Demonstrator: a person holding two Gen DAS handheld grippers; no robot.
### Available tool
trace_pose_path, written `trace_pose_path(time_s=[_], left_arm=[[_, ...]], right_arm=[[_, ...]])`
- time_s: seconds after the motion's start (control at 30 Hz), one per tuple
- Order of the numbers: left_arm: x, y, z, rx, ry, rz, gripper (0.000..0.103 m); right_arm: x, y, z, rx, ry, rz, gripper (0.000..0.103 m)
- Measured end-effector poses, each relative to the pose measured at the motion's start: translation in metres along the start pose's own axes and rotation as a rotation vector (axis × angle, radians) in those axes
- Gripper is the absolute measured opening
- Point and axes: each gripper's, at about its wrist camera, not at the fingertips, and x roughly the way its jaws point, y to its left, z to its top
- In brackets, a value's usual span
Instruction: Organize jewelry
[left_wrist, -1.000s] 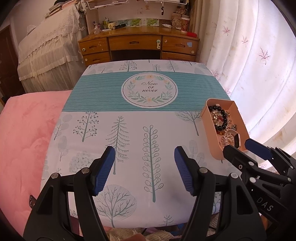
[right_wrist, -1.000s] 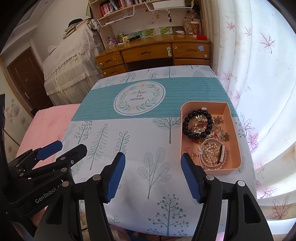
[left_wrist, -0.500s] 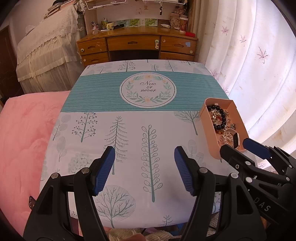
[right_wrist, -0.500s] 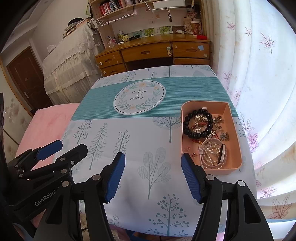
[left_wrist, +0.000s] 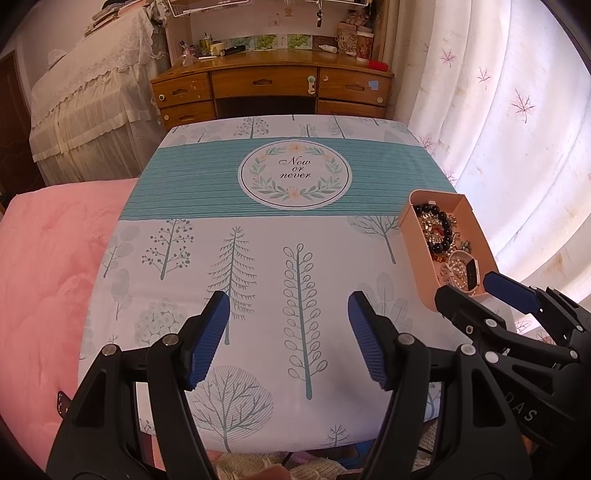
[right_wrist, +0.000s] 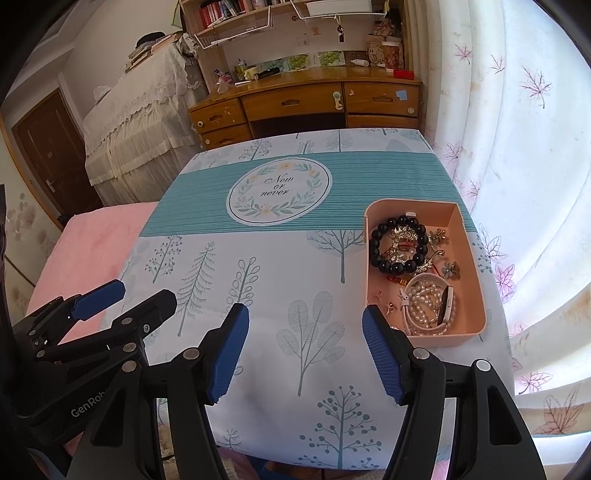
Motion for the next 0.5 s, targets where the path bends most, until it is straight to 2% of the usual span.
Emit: trace_pose_path(time_s=[0.23,0.5], left_arm=[[0.000,0.006,-0.002,0.000,0.002,-0.011,0.064],[0.007,0.031,-0.002,-0.038,0.003,-0.035,0.064]], right_arm=[[0.002,0.004,-0.001,-0.001,0.012,-0.018,0.066],[0.012,0.024,-0.001,-0.041,0.042,-0.048,0.067]])
